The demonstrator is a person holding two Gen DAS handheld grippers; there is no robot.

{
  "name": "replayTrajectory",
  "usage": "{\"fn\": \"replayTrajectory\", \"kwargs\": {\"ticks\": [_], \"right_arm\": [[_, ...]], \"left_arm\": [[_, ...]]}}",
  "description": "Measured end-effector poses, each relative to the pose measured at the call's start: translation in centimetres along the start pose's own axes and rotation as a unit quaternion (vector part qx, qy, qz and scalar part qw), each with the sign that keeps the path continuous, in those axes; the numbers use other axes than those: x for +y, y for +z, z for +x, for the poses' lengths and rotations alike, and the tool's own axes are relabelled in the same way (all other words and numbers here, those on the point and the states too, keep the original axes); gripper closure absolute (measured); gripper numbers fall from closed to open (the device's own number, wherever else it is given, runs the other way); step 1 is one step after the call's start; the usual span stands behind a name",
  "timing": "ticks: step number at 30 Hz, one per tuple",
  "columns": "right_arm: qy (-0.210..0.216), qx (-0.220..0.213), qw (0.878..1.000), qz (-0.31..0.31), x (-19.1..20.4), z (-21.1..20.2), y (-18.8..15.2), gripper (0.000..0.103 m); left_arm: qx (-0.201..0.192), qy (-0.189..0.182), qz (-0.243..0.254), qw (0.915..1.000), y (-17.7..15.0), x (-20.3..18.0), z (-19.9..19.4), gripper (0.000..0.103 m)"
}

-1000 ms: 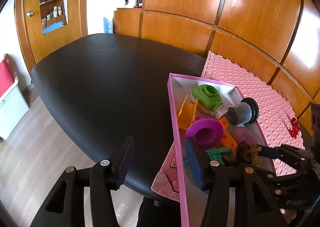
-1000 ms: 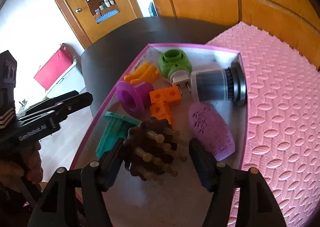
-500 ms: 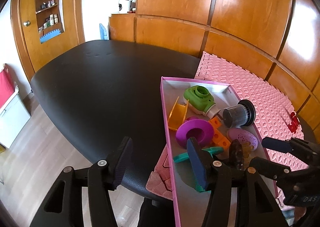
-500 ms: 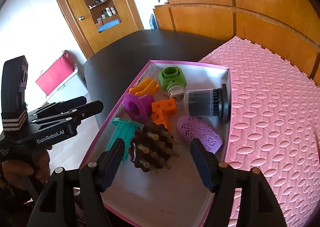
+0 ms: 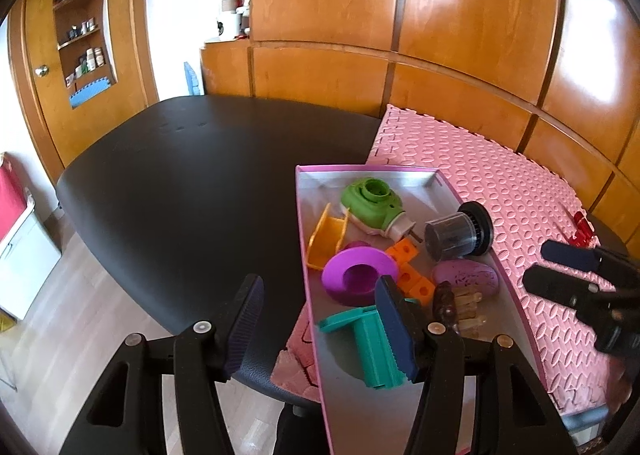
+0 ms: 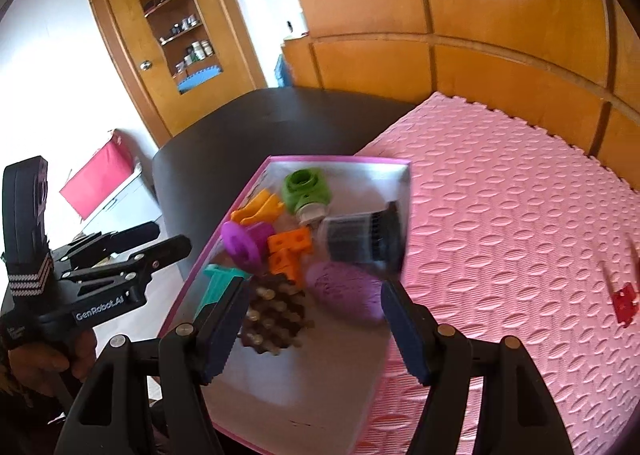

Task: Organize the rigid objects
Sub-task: 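Reach the left tool to the red block and grasp it while the right tool moves to the red cylinder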

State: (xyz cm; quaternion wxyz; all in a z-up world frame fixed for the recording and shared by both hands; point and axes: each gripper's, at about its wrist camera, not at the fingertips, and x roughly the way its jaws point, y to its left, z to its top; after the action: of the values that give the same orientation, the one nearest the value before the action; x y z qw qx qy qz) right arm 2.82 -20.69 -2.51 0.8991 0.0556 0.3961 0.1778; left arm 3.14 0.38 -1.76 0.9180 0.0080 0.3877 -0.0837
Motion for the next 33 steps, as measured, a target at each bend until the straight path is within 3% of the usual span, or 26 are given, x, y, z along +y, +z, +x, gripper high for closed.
{"fn": "replayTrajectory", "kwargs": {"ticks": [10,18,24,29,33], "right_arm": [[-0.068,-0.029,0.996,0.047,-6.7,-3.7,0.6,0.034],[-0.168,-0.044,0.979,0.106,-15.3,-6.9,-1.3,0.034],[-0.249,-0.057,0.950,0.181,-22.4,-9.3,-4.8,0.034],[-0.266,-0.083,0.913,0.297,-27.1,-11.5,-7.7,0.034],[-0.272,-0.100,0.897,0.334,-28.7,-12.9,-8.5,0.034]], "left_arm": [[-0.010,-0.010,0.038,0.9992,1.2,-2.8,-0.3,0.043],[-0.011,-0.023,0.074,0.9969,2.0,-5.6,-0.1,0.043],[-0.016,-0.033,0.106,0.9937,2.9,-8.3,-0.2,0.041],[-0.014,-0.051,0.141,0.9887,3.9,-11.8,0.0,0.041],[-0.019,-0.066,0.168,0.9834,4.3,-14.8,0.1,0.041]]}}
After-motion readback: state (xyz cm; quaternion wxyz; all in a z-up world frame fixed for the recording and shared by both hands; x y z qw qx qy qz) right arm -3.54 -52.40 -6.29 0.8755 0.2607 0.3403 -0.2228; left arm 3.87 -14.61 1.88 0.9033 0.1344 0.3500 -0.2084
